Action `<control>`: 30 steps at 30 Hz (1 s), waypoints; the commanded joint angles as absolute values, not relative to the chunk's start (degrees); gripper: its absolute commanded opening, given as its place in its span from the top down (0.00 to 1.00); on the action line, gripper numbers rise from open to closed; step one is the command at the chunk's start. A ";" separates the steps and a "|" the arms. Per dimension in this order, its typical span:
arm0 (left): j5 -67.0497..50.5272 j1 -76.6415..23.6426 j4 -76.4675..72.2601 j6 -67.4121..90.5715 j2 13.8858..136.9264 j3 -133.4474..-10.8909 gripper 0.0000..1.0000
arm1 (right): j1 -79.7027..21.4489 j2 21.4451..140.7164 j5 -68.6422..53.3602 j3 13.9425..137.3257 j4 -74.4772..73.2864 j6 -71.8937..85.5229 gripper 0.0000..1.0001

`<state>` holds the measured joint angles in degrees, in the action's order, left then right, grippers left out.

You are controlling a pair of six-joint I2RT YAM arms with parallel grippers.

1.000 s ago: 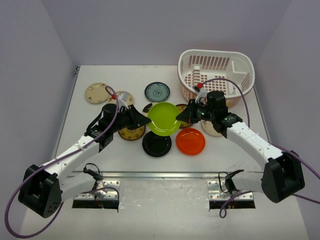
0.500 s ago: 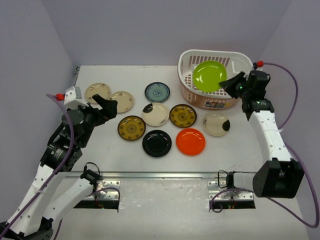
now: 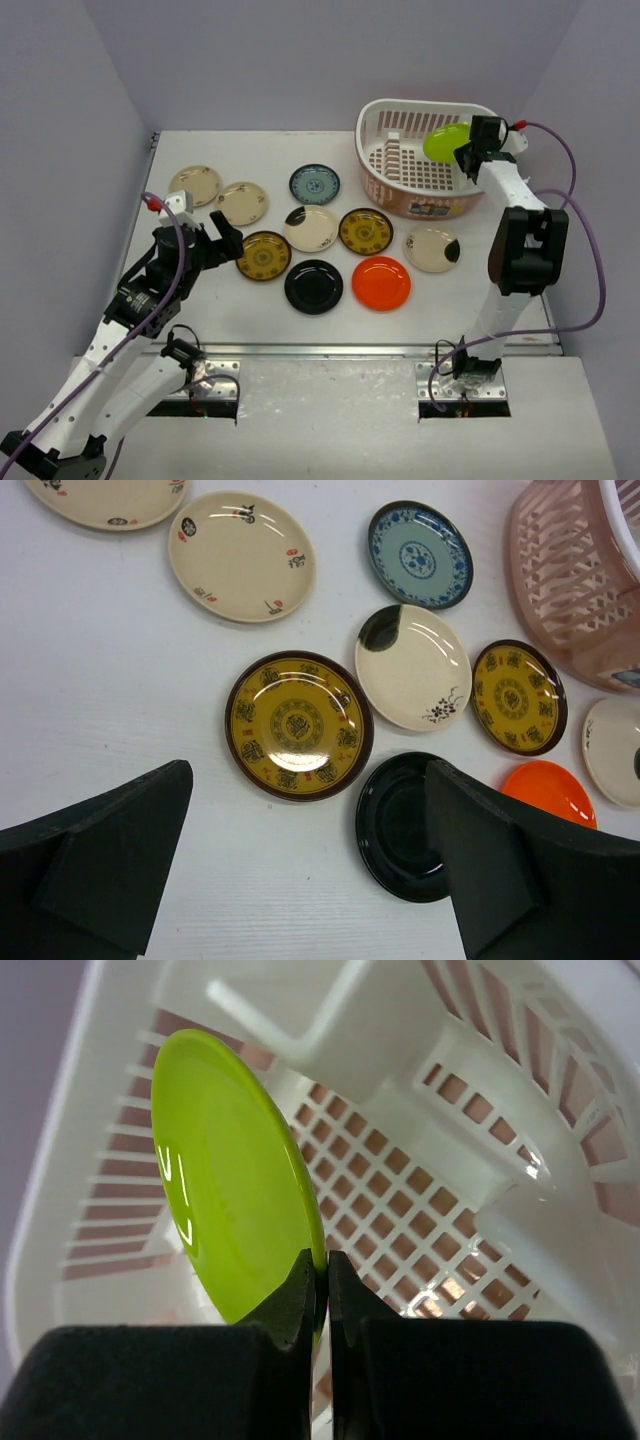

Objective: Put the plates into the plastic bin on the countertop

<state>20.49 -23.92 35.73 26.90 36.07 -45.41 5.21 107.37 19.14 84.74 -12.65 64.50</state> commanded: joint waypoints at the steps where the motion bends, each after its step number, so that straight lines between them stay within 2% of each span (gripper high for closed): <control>1: 18.46 -23.93 32.50 24.96 36.42 -45.70 0.00 | 3.80 112.80 26.77 90.97 -6.83 57.77 1.00; 8: 20.06 -23.91 33.12 25.61 37.53 -46.16 0.00 | 2.99 120.46 23.05 95.68 -7.19 52.01 1.00; 9: 20.34 -23.91 33.26 25.78 37.54 -46.25 0.00 | 2.99 121.30 21.91 97.12 -7.60 51.23 0.99; 10: 20.59 -23.91 33.46 25.94 37.63 -46.37 0.00 | 2.99 121.91 20.97 98.17 -8.33 51.06 0.93; 11: 20.84 -23.91 33.67 26.11 37.71 -46.50 0.00 | 2.99 122.50 20.06 99.19 -9.03 50.89 0.87; 14: 22.40 -23.91 35.53 27.78 38.13 -47.70 0.00 | 2.99 120.96 20.20 97.70 -9.13 51.57 0.36; 15: 22.89 -23.91 36.46 28.97 38.45 -48.17 0.00 | 2.99 119.85 20.30 97.39 -9.64 51.90 0.23; 16: 23.27 -23.91 37.50 30.44 38.83 -48.65 0.00 | 2.99 118.57 20.30 97.25 -10.35 52.14 0.14; 18: 22.91 -23.91 38.90 34.24 39.69 -48.60 0.00 | 2.99 116.29 19.89 96.97 -11.48 52.26 0.05; 19: 22.67 -23.91 39.50 36.55 40.16 -48.29 0.00 | 2.99 115.19 19.67 96.82 -12.13 52.31 0.01; 25: 27.18 -23.85 39.32 53.51 47.11 -39.61 0.00 | 2.54 105.47 12.38 96.63 -15.16 52.02 0.01; 30: 30.58 -23.56 36.13 59.93 55.80 -36.57 0.00 | -3.15 93.19 5.72 92.30 -15.03 44.46 0.01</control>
